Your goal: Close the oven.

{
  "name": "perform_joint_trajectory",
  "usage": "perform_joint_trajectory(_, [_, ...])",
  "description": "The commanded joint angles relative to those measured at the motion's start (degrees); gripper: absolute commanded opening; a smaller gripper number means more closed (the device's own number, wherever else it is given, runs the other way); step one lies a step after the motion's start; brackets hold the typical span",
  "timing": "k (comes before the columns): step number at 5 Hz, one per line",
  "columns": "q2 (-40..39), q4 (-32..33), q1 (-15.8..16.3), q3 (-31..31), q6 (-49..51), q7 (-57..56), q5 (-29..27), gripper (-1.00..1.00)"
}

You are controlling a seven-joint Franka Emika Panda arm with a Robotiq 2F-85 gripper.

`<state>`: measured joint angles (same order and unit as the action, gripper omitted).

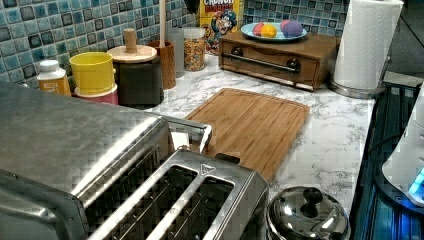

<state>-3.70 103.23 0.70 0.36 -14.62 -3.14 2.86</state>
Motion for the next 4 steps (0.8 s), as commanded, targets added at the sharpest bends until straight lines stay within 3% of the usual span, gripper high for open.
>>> perform_joint_trajectory(1, [0.0, 0.0, 0.1, 0.1, -0.2, 0.0, 0.1, -1.00])
perform_joint_trajectory(2, [-5.0, -3.5, -2.9, -0.6, 0.7, -21.9, -7.1, -1.00])
perform_joint_trajectory(3, [-4.1, 0.2, -4.8, -1.5, -5.2, -36.2, -13.7, -1.00])
perform_joint_trajectory(4, [-3.6, 1.9, -4.3, -4.5, -6.7, -48.3, -21.5, -1.00])
